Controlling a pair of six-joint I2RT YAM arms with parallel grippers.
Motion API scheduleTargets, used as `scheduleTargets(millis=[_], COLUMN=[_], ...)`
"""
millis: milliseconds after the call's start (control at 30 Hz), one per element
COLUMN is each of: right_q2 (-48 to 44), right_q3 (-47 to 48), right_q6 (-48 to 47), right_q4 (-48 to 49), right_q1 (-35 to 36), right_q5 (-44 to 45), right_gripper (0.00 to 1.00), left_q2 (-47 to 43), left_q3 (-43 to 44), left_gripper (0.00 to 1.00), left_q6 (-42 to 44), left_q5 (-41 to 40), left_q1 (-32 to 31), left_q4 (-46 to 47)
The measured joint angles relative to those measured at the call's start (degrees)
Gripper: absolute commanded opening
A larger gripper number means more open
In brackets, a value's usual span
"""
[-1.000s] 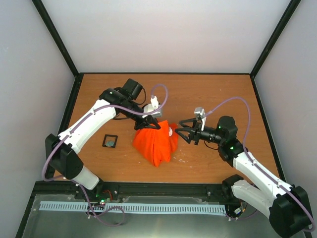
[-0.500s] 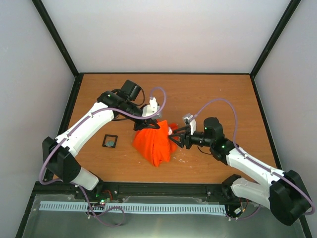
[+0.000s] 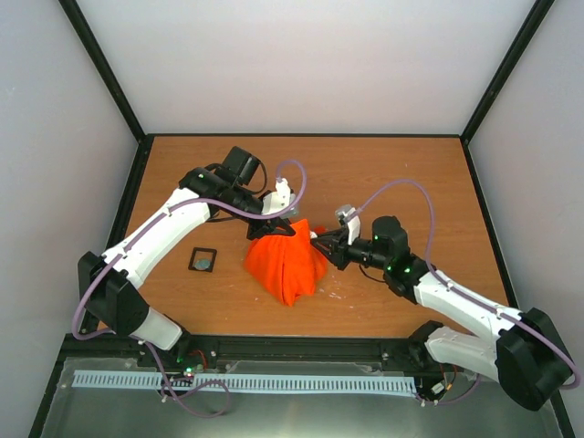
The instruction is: Remove the brooch from the garment
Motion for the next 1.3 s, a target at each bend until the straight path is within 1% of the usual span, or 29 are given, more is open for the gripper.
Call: scheduleTargets(millis=[33, 67, 167, 233, 267, 367, 400, 433, 467, 500, 533, 567, 633, 667, 800, 900, 967, 1033, 1133, 1300], right_q2=[0.3, 0.8, 2.0, 2.4, 2.4, 2.1, 1.8, 1.2, 0.4, -0.4, -1.2, -1.9, -2.5, -2.6, -2.8, -3.0, -2.9, -2.5, -1.7, 1.2], right_q3=[0.0, 0.0, 0.0, 0.0, 0.0, 0.0, -0.1, -0.3, -0.7, -1.1, -1.4, -1.7, -1.7, -1.7, -1.3, 0.9, 3.4, 6.1, 9.3, 14.0], right_q6=[0.1, 0.2, 0.3, -0.1, -0.2, -0.3, -0.3, -0.4, -0.4, -0.5, -0.5, -0.5, -0.6, -0.8, -2.3, -3.9, -4.9, -5.8, -6.9, -9.3], right_q4=[0.4, 0.6, 1.2, 1.4, 1.4, 1.6, 1.7, 2.1, 2.7, 3.3, 4.1, 4.9, 6.3, 6.9, 7.2, 5.4, 3.8, 2.8, 1.7, -3.6], right_q1=[0.2, 0.5, 1.5, 2.0, 2.1, 2.3, 2.3, 2.3, 2.3, 2.4, 2.4, 2.4, 2.4, 2.4, 2.4, 2.3, 2.3, 2.3, 2.3, 2.4], right_q5=[0.1, 0.3, 0.9, 1.1, 1.1, 2.4, 3.1, 3.8, 4.5, 5.0, 5.4, 5.6, 5.7, 5.5, 3.0, -0.5, -3.1, -5.8, -9.7, -15.2], right_gripper=[0.20, 0.17, 0.03, 0.03, 0.02, 0.03, 0.03, 0.03, 0.03, 0.03, 0.03, 0.03, 0.03, 0.03, 0.03, 0.03, 0.03, 0.03, 0.03, 0.03], left_q2=[0.0, 0.0, 0.0, 0.0, 0.0, 0.0, 0.0, 0.0, 0.0, 0.0, 0.0, 0.0, 0.0, 0.0, -0.1, -0.1, -0.2, -0.4, -0.5, 1.5], left_q3=[0.0, 0.0, 0.0, 0.0, 0.0, 0.0, 0.0, 0.0, 0.0, 0.0, 0.0, 0.0, 0.0, 0.0, 1.7, 7.1, 10.8, 12.5, 12.3, 12.2], left_gripper=[0.01, 0.01, 0.01, 0.01, 0.03, 0.12, 0.17, 0.28, 0.44, 0.56, 0.64, 0.69, 0.77, 0.79, 0.81, 0.81, 0.78, 0.74, 0.67, 0.63], left_q6=[0.0, -0.1, -0.5, -0.7, -0.8, -1.2, -1.4, -1.5, -1.6, -1.7, -2.0, -2.3, -2.9, -3.4, -4.9, -6.2, -6.5, -6.5, -5.8, -3.6], left_q5=[0.0, 0.0, -0.1, -0.3, -0.4, -0.7, -0.7, -0.8, -0.9, -0.9, -0.9, -0.8, -0.7, -0.5, 0.6, 1.3, 2.1, 3.3, 5.3, 7.9], left_q1=[0.0, 0.0, 0.0, 0.0, 0.0, 0.0, 0.0, 0.0, 0.0, 0.0, 0.0, 0.0, 0.1, 0.3, 2.3, 5.4, 6.7, 7.3, 7.1, 7.1], left_q4=[0.0, 0.1, 0.2, 0.3, 0.3, 0.3, 0.3, 0.3, 0.2, 0.2, 0.2, 0.2, 0.1, 0.0, -0.7, -1.0, -0.9, -0.8, -2.5, -7.5])
